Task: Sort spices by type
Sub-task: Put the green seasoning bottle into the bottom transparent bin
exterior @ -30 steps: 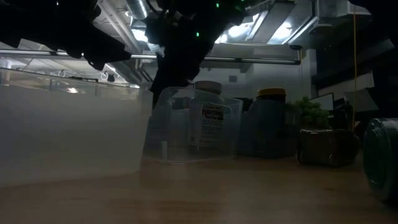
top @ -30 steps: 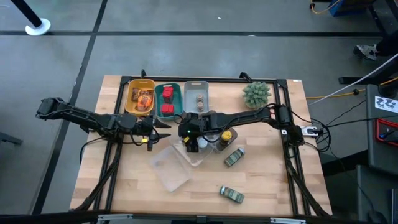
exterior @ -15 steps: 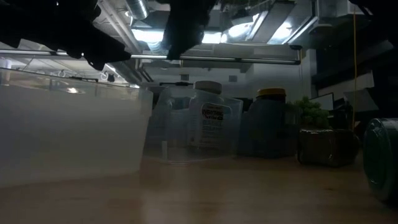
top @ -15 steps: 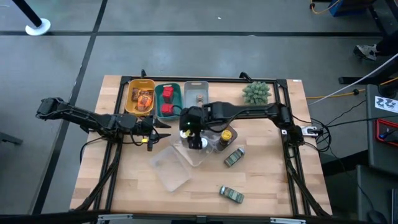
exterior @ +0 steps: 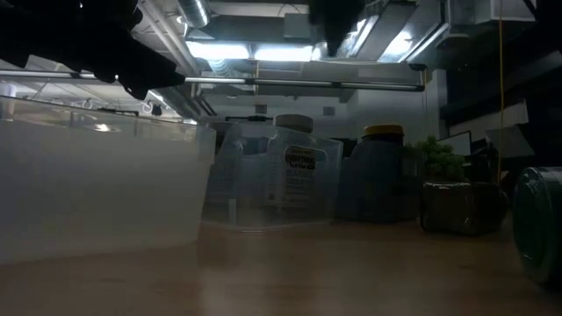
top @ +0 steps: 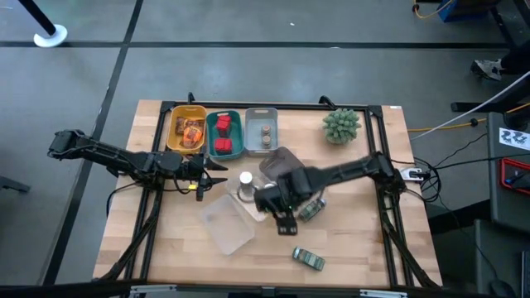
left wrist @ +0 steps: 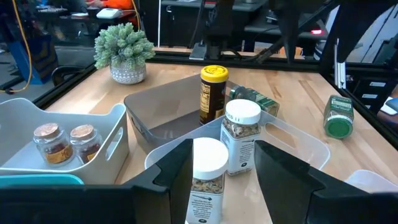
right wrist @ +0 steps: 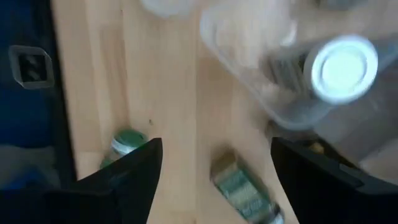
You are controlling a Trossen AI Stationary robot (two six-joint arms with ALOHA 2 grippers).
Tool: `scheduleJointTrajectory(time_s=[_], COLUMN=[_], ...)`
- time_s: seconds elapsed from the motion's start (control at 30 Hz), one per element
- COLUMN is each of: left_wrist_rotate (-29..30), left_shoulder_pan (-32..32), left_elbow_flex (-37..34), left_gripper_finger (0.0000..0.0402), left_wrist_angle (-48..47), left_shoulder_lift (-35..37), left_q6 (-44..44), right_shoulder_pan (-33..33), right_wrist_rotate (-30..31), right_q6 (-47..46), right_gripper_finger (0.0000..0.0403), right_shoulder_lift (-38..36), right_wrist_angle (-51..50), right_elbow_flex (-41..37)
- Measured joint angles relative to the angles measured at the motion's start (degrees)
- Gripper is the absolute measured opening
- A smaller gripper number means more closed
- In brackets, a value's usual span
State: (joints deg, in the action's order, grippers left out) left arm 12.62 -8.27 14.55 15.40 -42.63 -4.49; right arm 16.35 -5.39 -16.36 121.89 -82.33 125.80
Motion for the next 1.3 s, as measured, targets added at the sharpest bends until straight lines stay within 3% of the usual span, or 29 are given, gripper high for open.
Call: scheduleJointTrajectory(time_s=[0.13,0.27,0.5,0.63,0.83,1.3], left_wrist_rotate=[0.0,0.0,0.0,0.0,0.0,0.0], left_shoulder_pan=[0.0,0.0,0.0,0.0,0.0,0.0], left_elbow_flex=[0.0,0.0,0.0,-0.1,-0.1,-0.1], left_gripper_finger=[0.0155,0.0155,0.0155,0.0155,0.0155,0.0155], left_wrist_angle=[0.0,0.0,0.0,0.0,0.0,0.0], left_shoulder_lift=[0.0,0.0,-0.1,-0.1,-0.1,-0.1], left_q6=[0.0,0.0,0.0,0.0,0.2,0.1], right_shoulder_pan=[4.5,8.6,14.4,17.3,19.6,19.7], right_wrist_rotate=[5.1,6.3,7.8,8.0,7.3,6.2], right_q6=[-4.9,-12.9,-37.8,-45.6,-51.0,-50.9], right_gripper_finger=[0.0299,0.0299,0.0298,0.0298,0.0298,0.0298], right_shoulder_lift=[0.0,0.1,3.2,5.8,9.9,12.9], right_wrist_angle=[-1.1,1.5,3.7,5.1,5.6,1.8], right_elbow_flex=[-0.4,-0.9,-1.0,-0.9,-1.0,-1.0])
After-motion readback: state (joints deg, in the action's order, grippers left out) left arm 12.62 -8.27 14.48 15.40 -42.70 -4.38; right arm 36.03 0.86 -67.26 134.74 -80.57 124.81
